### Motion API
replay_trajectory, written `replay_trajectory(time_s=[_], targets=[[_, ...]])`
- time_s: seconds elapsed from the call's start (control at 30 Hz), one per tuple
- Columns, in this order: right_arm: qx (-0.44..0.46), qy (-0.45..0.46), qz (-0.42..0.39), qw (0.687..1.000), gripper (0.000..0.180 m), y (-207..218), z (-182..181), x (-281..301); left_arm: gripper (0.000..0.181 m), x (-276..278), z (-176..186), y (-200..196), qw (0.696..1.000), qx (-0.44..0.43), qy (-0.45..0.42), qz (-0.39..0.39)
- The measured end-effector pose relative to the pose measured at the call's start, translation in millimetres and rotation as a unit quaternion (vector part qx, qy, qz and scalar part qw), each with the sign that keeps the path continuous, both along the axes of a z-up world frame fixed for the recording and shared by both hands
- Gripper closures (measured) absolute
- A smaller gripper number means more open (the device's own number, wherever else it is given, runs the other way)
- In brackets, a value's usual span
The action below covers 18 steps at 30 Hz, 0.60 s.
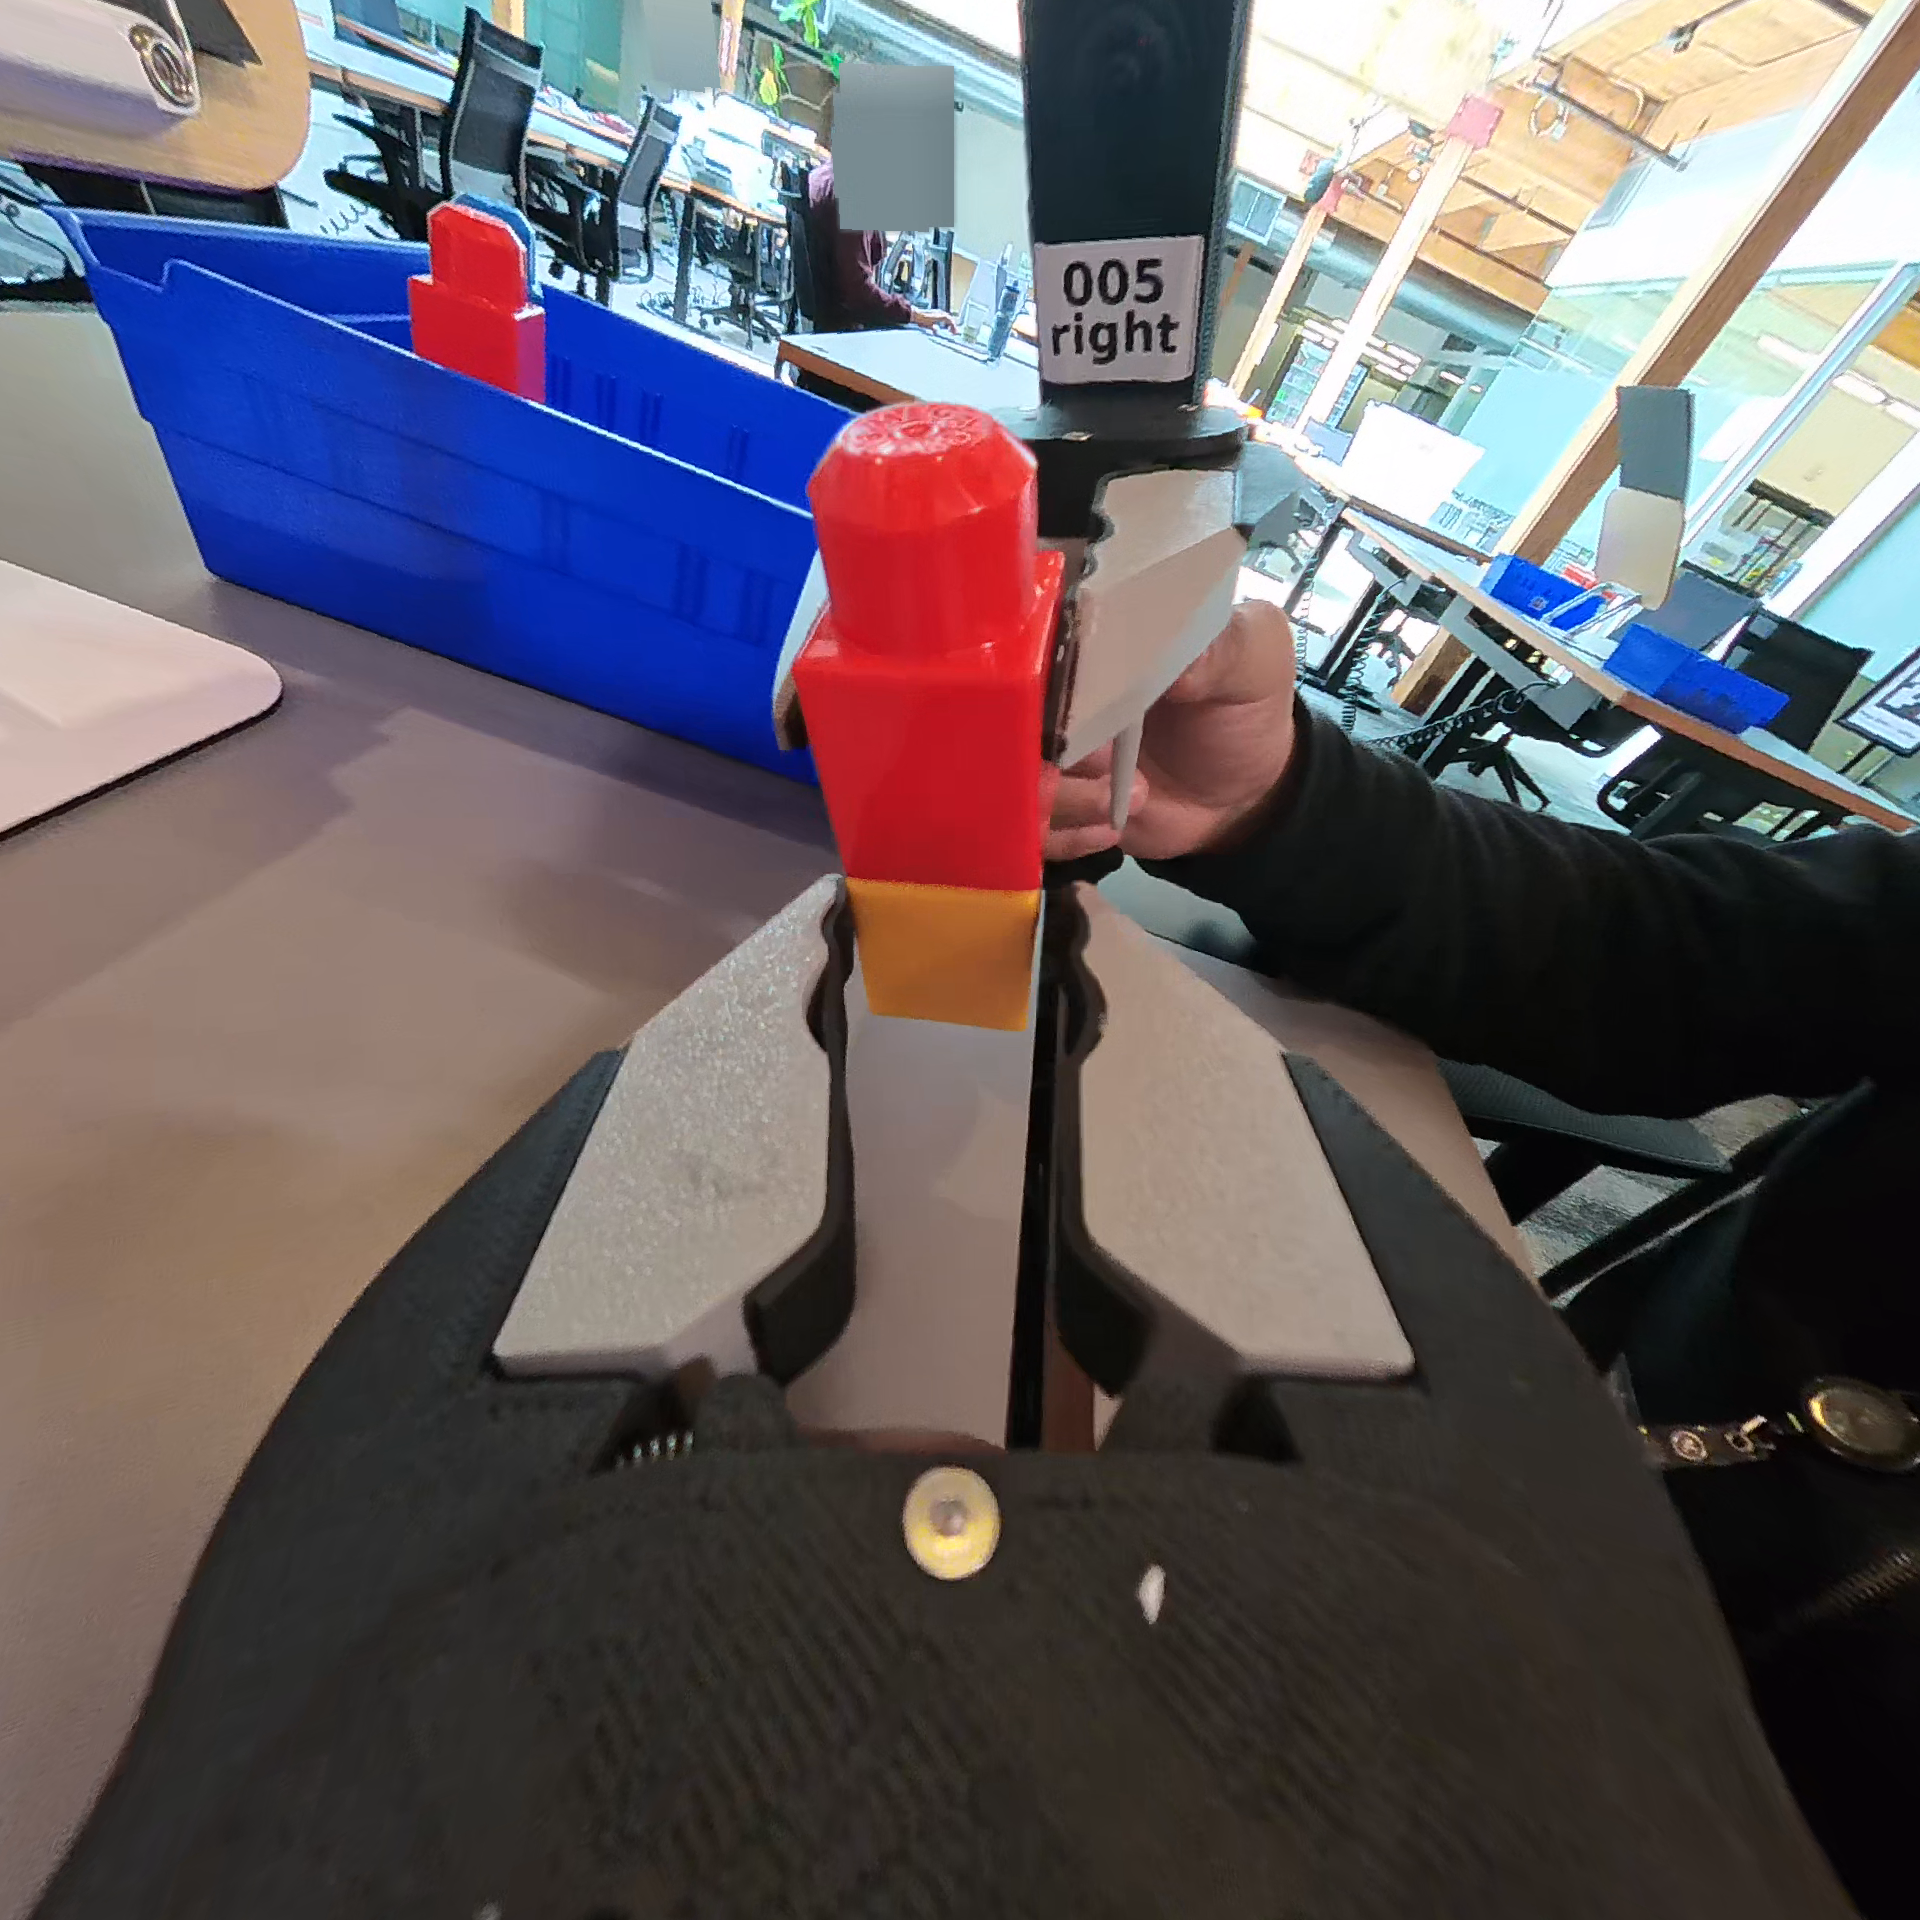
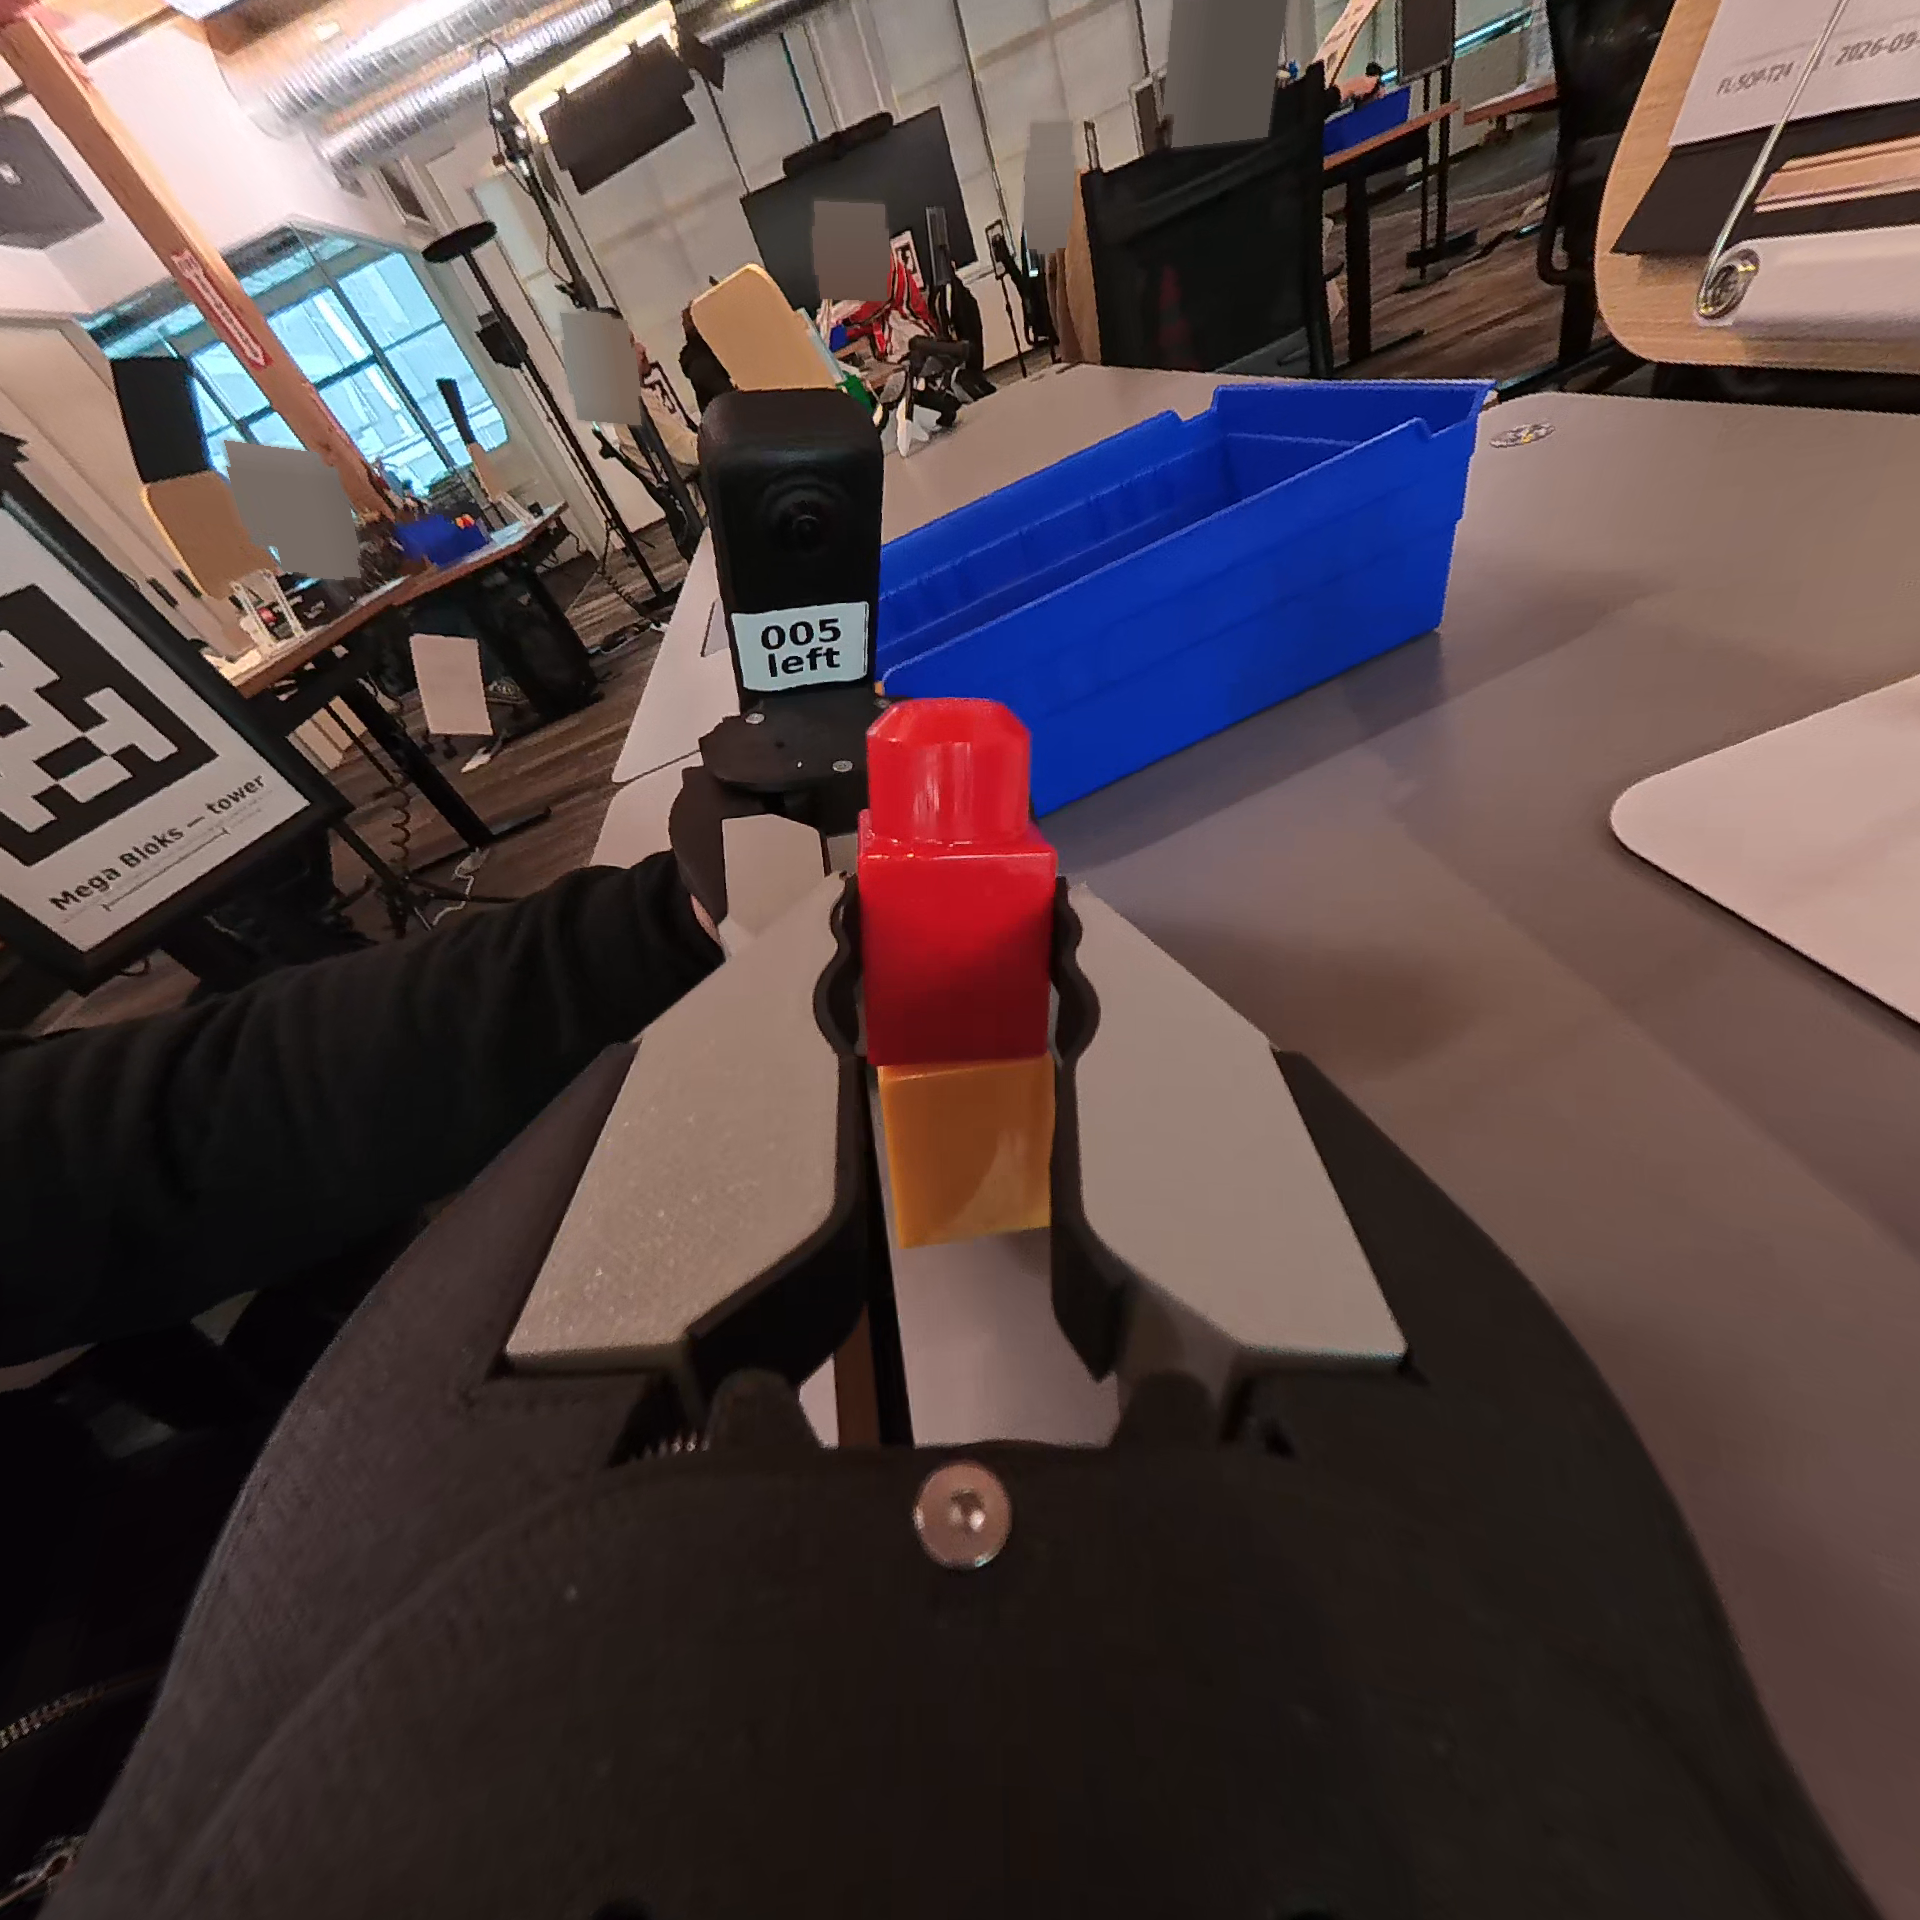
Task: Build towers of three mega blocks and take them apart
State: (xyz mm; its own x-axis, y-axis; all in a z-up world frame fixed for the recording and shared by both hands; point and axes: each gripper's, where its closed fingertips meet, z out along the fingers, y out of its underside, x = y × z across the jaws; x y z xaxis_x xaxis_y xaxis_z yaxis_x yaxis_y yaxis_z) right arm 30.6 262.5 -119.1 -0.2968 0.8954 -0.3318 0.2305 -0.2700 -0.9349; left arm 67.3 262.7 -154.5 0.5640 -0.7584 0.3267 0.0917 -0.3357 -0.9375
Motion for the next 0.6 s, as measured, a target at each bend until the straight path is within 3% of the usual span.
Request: replay_trajectory(time_s=[0.17, 0.27, 0.6], targets=[[-0.026, 0.016, 0.007, 0.999, 0.146, -2.9, 5.9, -0.7, 0.138, 5.0, 0.5, -2.1, 1.000, 0.000, -0.004, -0.010], [-0.031, 0.014, 0.017, 0.999, 0.147, -8.9, 3.5, -3.7, 0.146, 6.0, -0.2, -0.7, 0.999, 0.029, 0.034, 0.002], [-0.062, 0.035, 0.032, 0.997, 0.147, -10.0, 11.3, -0.4, 0.147, 6.7, 9.5, -4.9, 1.000, 0.007, -0.021, -0.017]])
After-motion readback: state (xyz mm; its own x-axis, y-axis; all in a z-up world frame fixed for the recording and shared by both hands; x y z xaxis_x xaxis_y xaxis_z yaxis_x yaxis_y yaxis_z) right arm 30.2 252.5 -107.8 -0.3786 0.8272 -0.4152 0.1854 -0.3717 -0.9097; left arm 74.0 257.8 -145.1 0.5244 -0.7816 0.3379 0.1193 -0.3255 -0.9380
